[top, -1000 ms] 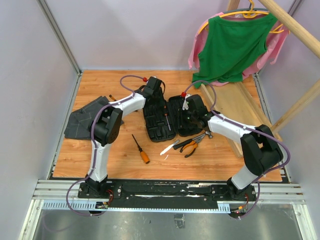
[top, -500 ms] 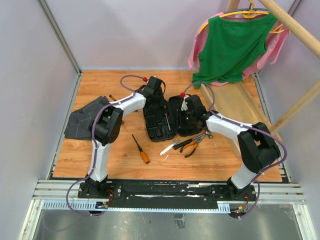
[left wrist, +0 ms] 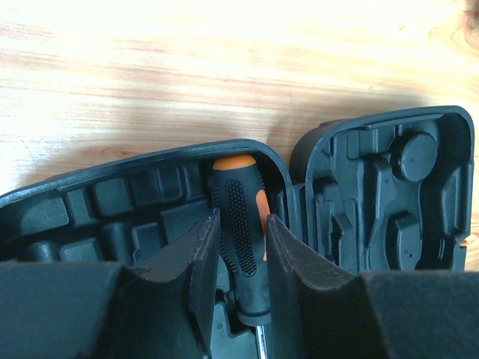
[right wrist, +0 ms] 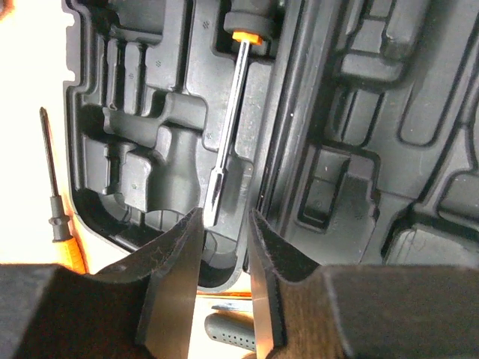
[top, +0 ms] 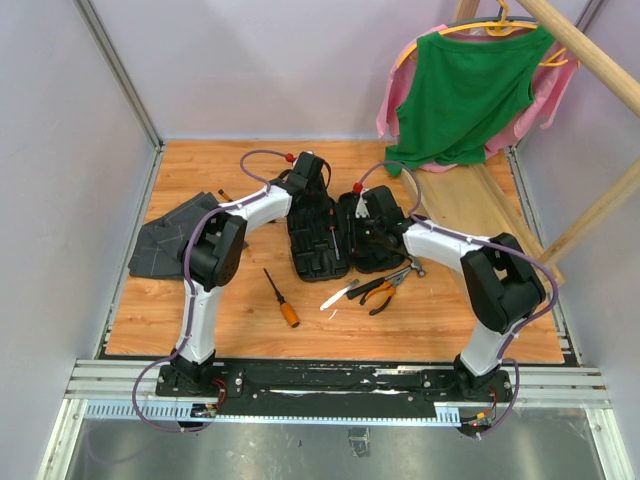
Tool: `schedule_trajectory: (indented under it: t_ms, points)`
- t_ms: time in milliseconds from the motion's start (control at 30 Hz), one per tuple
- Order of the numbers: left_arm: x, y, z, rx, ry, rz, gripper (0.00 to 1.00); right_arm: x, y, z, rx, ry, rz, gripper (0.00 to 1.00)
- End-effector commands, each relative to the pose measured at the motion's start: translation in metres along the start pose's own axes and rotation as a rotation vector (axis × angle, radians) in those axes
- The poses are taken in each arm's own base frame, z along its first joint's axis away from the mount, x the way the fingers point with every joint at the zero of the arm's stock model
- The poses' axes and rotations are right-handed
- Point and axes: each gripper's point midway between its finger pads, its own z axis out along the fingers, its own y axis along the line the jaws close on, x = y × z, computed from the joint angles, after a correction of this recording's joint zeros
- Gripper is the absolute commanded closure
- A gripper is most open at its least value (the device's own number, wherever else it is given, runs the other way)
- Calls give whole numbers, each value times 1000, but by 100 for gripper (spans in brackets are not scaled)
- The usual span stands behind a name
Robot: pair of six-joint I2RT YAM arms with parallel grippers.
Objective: Sort the tools into containers
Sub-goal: Place the screwdriver in the storage box.
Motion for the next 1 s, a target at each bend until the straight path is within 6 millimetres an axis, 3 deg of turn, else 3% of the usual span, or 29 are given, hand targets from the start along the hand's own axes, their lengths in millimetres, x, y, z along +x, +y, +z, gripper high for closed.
schedule_trajectory:
  t_ms: [0,500,967]
  points:
    - [26,24,15,-73,62,20,68,-8,15,6,-38,-7,-16,69]
    - [27,23,14,-69,63,18,68,3,22,16,-45,33,-27,75]
    - [28,24,14,-66,66,21,68,12,7,22,72,66,-63,86]
